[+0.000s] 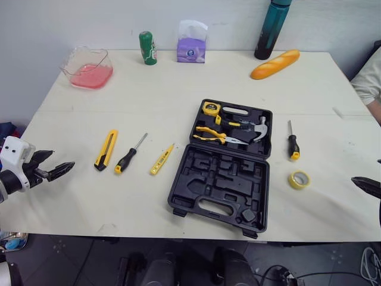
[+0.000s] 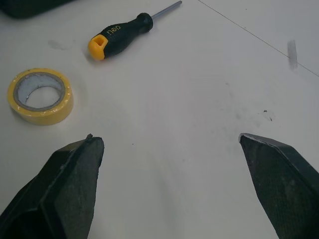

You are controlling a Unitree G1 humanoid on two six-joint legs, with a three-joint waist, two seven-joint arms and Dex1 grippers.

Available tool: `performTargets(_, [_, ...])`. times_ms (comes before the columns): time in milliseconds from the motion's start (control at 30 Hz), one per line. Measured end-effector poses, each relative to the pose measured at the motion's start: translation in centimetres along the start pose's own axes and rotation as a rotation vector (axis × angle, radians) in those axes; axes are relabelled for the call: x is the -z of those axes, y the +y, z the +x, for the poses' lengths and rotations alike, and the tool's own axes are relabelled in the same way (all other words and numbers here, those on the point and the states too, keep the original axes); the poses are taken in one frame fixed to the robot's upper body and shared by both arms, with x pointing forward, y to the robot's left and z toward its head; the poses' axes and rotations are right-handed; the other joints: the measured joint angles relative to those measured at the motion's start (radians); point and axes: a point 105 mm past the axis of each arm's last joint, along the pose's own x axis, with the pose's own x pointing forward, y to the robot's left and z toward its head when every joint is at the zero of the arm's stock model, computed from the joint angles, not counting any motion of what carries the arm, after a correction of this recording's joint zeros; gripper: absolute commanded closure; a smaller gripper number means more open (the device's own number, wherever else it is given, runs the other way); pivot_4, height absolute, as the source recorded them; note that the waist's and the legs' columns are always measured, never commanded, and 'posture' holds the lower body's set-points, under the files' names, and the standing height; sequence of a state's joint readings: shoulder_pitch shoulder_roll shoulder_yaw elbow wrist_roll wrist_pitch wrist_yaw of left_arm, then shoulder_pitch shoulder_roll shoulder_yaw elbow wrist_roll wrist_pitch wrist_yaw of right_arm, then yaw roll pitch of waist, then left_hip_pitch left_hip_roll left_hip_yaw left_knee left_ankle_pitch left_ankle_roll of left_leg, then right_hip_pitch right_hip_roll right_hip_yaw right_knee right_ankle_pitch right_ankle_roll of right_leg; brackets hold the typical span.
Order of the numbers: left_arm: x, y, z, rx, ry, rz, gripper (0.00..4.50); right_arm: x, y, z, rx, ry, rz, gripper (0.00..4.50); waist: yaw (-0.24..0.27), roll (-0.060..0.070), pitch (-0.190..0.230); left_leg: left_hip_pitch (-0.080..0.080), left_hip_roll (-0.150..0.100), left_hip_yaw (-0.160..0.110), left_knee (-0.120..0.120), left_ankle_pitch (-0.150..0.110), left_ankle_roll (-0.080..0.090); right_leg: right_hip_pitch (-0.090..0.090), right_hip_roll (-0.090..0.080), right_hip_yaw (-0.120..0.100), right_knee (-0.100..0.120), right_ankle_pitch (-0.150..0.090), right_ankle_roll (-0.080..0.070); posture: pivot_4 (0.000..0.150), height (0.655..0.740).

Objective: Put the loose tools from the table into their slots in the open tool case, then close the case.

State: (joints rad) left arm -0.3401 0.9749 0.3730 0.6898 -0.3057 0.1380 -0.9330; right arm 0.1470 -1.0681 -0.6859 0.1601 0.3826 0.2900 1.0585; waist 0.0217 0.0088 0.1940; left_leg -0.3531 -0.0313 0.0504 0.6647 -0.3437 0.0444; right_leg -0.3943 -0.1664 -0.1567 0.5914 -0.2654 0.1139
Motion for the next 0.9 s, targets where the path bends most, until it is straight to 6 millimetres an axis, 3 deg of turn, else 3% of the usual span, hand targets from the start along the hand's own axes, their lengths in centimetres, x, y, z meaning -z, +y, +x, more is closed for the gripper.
performTargets(533, [0.3, 0.1, 0.0, -0.012, 0.016, -0.029, 0.02, -0.6, -0.6, 0.1, 0.025, -0.026, -0.004, 0.0, 0.0, 0.0, 0.0, 0.0, 0.0, 0.0, 0.0, 0.0, 0.0, 0.0, 0.001, 0.0, 0.0, 0.0, 0.0, 0.15, 0.7314])
performTargets(733, [-0.5, 0.1, 0.3, 0.0, -0.002, -0.034, 0.02, -1.0, -0.8, 0.6, 0.027, -0.044, 0.0, 0.0, 0.0, 0.0, 0.0, 0.0, 0.0, 0.0, 0.001, 0.0, 0.0, 0.0, 0.001, 0.0, 0.001, 0.0, 0.0, 0.15, 0.7314])
performTargets(900, [-1.9, -1.8, 0.6, 0.094, -0.006, -0.002, 0.02, -1.5, -0.7, 0.8, 0.024, -0.044, 0.016, 0.0, 0.0, 0.0, 0.0, -0.001, 0.0, 0.0, 0.001, 0.0, 0.001, 0.0, 0.0, 0.0, 0.0, 0.0, 0.0, 0.15, 0.7314])
